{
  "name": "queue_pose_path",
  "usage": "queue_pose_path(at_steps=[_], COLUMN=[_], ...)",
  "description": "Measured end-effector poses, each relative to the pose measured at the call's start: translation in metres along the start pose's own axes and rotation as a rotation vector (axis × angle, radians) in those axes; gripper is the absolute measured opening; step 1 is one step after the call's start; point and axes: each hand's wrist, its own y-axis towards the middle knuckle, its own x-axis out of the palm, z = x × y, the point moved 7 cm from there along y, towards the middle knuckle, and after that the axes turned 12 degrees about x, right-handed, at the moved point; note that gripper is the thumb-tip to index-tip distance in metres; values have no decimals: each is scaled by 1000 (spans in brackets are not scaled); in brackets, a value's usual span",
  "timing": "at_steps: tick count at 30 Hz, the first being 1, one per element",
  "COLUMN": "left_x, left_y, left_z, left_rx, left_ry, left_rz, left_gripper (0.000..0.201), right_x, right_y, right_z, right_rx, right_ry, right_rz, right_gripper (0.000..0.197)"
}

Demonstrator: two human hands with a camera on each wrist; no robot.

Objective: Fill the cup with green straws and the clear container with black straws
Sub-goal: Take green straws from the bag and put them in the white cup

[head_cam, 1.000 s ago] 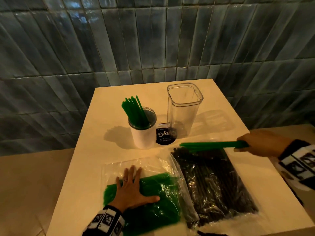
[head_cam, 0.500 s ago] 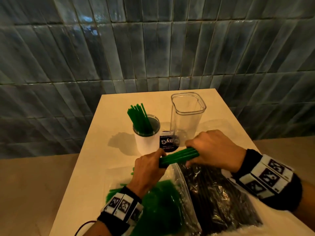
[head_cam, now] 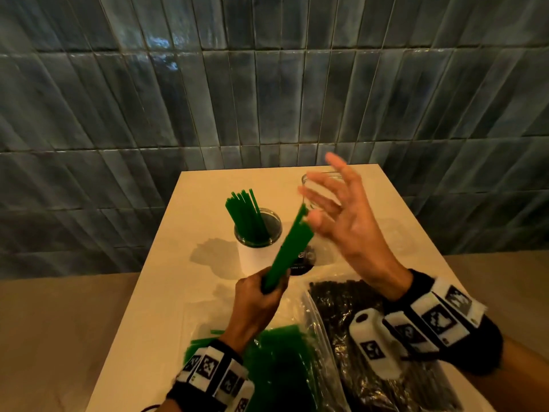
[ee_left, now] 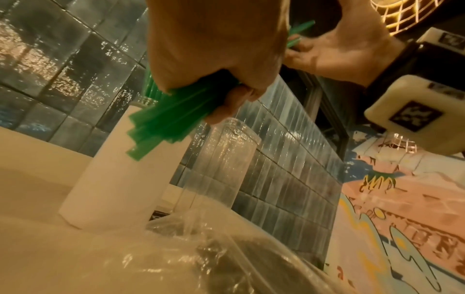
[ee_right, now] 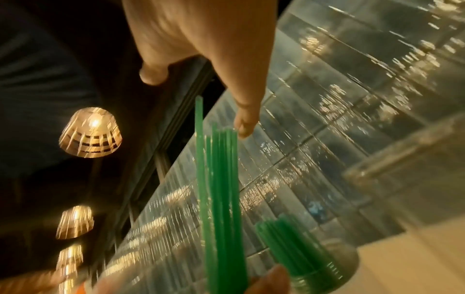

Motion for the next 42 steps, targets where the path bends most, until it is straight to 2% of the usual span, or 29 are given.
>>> queue_pose_path(at_steps=[2, 3, 4, 5, 6, 7, 8, 10, 13, 16, 18, 21, 24, 26, 27, 28, 31, 33, 37, 40, 42], left_x=[-2, -1, 1, 2, 2, 1, -2, -10, -27, -45, -46, -39, -31, -27, -27, -27, -28, -27, -22, -21, -27], left_y=[5, 8, 12, 16, 21, 24, 28, 35, 43, 51, 61, 77, 90, 95, 97, 99, 104, 107, 110, 114, 116], left_z=[1, 1, 4, 11, 18, 23, 25, 26, 23, 4, -16, -43, -57, -61, -62, -64, -67, -68, -71, -70, -70], left_rx=[-69, -87, -78, -51, -14, 19, 33, 62, 127, 57, -78, -237, -303, -301, -296, -295, -274, -246, -225, -195, -214], left_ry=[-73, -80, -73, -82, -105, -117, -118, -63, 94, 128, 72, 13, -19, -12, -7, -7, 15, 29, 37, 140, 114], left_rz=[49, 46, 29, 4, -12, -5, 17, 62, 201, 315, 273, 181, 83, 52, 56, 71, 111, 127, 118, 154, 248], left_gripper=[50, 51, 49, 40, 25, 21, 34, 46, 70, 107, 129, 139, 144, 146, 144, 140, 120, 97, 75, 46, 38], right_x=[-1, 6, 16, 27, 38, 45, 49, 50, 36, 23, 21, 22, 29, 33, 34, 35, 40, 42, 58, 72, 74], right_y=[9, 12, 13, 14, 15, 18, 23, 37, 66, 91, 108, 128, 137, 140, 142, 142, 145, 146, 152, 153, 153], right_z=[11, 22, 35, 48, 57, 60, 60, 52, 27, 1, 4, 33, 76, 100, 111, 119, 125, 116, 109, 113, 108], right_rx=[84, 173, 261, 321, 341, 337, 323, 296, 226, 96, 66, 144, 287, 330, 348, 367, 344, 270, 189, 140, 57], right_ry=[144, 109, 41, -37, -128, -197, -243, -208, -80, 0, -16, -151, -307, -385, -386, -371, -308, -278, -393, -567, -609], right_rz=[21, -8, -46, -89, -107, -87, -58, -1, 133, 250, 279, 301, 276, 233, 212, 189, 137, 143, 83, 18, 72], right_gripper=[112, 111, 96, 69, 39, 19, 22, 40, 39, 37, 35, 38, 43, 33, 30, 39, 90, 104, 92, 65, 45])
